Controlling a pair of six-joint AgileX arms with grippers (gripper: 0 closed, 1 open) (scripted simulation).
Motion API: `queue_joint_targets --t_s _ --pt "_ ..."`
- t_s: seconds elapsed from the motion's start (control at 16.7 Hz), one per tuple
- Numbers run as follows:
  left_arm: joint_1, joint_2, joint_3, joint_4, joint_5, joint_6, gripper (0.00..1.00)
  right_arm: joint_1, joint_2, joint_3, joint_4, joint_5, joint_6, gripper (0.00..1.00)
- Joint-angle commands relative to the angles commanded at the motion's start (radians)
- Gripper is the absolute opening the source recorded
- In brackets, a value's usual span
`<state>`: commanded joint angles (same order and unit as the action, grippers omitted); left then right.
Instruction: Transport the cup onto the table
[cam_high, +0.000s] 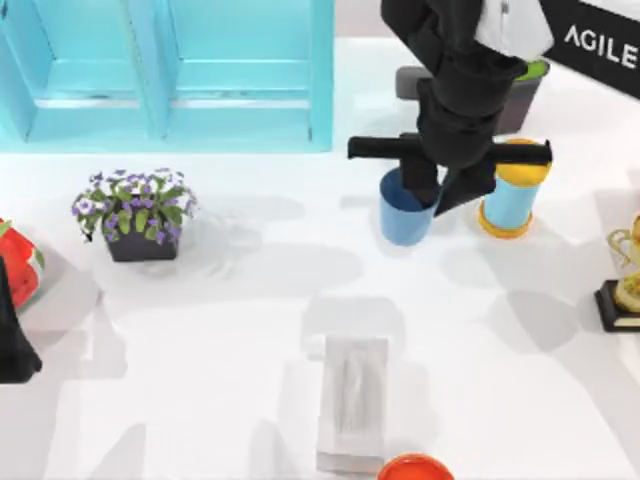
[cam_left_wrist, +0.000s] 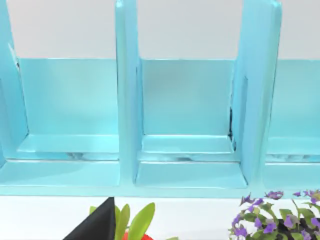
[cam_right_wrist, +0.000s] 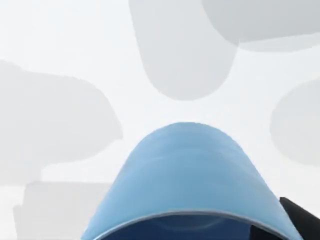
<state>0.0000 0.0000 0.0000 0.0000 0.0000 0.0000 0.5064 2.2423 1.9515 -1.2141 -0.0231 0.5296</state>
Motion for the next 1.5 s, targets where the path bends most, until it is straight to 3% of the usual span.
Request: queue_joint_targets --t_s 0.36,1.14,1.5 --pt "0.0 0.0 0.0 0.0 0.0 0.0 1.0 0.007 0.009 -0.04 0.047 0.0 0.005 0.0" --pt "0.0 0.0 0.0 0.0 0.0 0.0 1.0 0.007 0.009 -0.04 0.047 0.0 0.005 0.98" --pt "0.0 0.0 0.0 0.0 0.0 0.0 1.0 0.007 0.009 -0.04 0.047 0.0 0.005 1.0"
